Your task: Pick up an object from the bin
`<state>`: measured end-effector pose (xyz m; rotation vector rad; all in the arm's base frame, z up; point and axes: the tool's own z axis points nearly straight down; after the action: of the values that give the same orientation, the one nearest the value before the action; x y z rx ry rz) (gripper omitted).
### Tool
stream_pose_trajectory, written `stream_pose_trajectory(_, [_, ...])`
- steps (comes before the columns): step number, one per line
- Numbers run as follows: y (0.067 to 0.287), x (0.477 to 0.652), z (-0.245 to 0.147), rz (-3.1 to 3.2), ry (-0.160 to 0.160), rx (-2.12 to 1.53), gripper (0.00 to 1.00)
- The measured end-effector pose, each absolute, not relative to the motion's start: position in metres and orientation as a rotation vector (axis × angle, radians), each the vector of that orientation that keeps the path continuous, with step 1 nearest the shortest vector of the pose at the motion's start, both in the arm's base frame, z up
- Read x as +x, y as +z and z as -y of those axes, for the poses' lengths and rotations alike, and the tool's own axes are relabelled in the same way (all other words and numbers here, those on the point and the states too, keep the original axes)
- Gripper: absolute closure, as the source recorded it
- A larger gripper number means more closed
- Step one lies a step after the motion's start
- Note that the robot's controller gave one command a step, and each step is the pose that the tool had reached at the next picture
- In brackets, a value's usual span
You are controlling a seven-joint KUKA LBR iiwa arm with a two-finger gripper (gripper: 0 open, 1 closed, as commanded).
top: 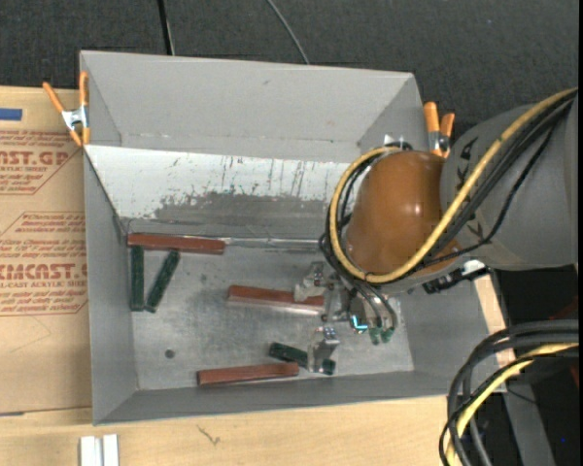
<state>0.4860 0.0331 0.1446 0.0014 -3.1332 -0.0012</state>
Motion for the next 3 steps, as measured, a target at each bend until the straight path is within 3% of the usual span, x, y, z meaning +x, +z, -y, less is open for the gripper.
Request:
stream_pose_trajectory(1, [0.149,0.488,-0.033,3.141,-0.002,0.0,0.0])
stream_pose_trajectory(2, [0.081,0.562,-0.049,3.15,-0.004,-0.056,0.0])
stream_pose_trajectory(3, [0.104,0.574,-0.044,3.14,-0.002,-0.073,0.0])
